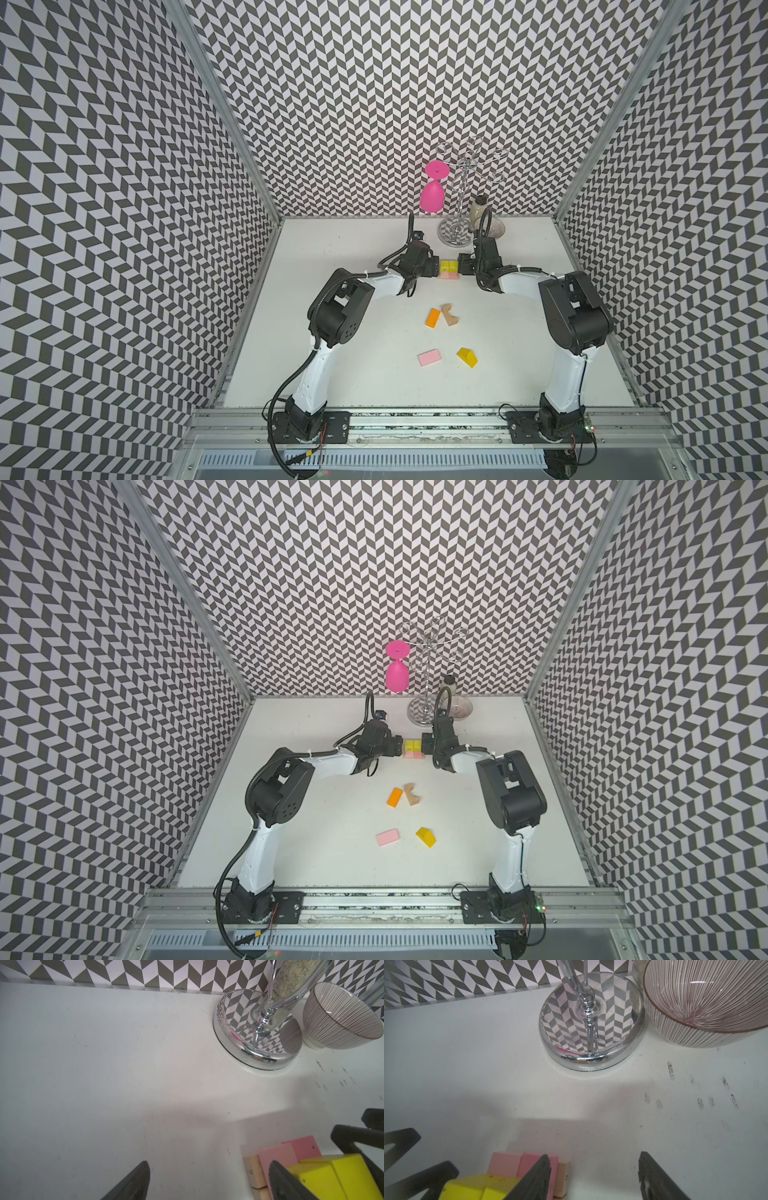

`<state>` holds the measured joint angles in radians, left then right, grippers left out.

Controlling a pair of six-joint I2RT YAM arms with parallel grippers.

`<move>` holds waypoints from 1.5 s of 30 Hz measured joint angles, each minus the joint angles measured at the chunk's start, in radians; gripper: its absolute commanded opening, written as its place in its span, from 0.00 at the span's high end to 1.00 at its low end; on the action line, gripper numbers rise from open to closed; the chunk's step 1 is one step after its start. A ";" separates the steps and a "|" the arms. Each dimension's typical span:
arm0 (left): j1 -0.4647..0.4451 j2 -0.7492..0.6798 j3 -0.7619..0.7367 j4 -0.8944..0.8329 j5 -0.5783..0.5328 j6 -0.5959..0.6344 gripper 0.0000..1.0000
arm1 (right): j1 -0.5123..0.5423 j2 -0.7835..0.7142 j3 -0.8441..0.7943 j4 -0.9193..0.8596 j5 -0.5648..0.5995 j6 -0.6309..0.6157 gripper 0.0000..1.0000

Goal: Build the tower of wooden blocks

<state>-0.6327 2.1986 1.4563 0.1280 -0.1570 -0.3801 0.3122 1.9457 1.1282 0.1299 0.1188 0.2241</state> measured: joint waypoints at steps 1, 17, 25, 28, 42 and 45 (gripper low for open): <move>-0.001 0.002 0.002 0.000 0.003 0.000 0.10 | 0.000 0.000 0.000 0.000 0.000 0.000 0.33; -0.010 0.009 0.018 -0.011 0.021 0.000 0.11 | 0.002 0.000 0.001 -0.008 0.017 0.001 0.33; -0.013 0.009 0.018 -0.011 0.019 -0.003 0.11 | 0.002 0.010 0.014 -0.026 0.019 0.000 0.33; -0.013 0.009 0.016 -0.010 0.014 -0.003 0.11 | 0.002 0.021 0.029 -0.032 0.020 0.000 0.33; -0.026 0.008 -0.022 -0.010 -0.006 -0.003 0.11 | 0.002 0.042 0.064 -0.057 0.018 -0.006 0.33; -0.026 0.007 -0.022 -0.010 -0.008 -0.003 0.11 | 0.002 0.047 0.073 -0.062 0.018 -0.008 0.33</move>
<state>-0.6590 2.2059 1.4342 0.1184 -0.1646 -0.3832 0.3138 1.9923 1.2011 0.0677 0.1371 0.2165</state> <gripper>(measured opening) 0.896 0.665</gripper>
